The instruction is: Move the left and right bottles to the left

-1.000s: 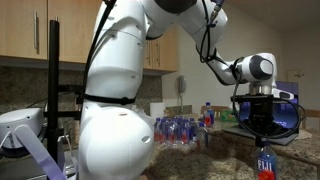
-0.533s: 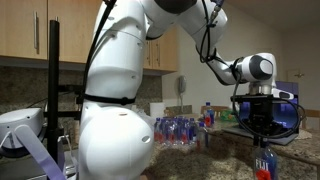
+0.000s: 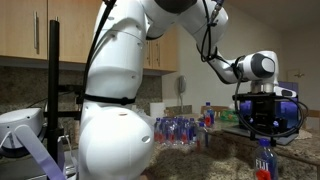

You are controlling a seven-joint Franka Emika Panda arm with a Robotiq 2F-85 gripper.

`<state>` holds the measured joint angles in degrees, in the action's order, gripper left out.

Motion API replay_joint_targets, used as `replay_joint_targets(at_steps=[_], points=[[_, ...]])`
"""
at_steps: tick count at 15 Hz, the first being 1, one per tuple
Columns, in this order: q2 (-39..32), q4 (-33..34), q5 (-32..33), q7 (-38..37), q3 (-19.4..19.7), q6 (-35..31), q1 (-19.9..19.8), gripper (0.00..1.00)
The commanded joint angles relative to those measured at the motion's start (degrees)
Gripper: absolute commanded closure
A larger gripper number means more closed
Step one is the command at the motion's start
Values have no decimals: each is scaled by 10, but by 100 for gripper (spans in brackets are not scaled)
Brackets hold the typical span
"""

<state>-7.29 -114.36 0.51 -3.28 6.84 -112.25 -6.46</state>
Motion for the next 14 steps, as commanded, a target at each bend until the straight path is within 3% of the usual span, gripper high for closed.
replay_joint_targets(at_steps=[1,2,4,12,14], points=[[-11,23,11,16,3,6,-4,18],[-14,29,12,16,3,9,-4,38],[-20,40,8,26,3,23,-4,36],[-33,56,10,28,1,44,-3,88],[-35,58,10,26,0,47,-2,88]])
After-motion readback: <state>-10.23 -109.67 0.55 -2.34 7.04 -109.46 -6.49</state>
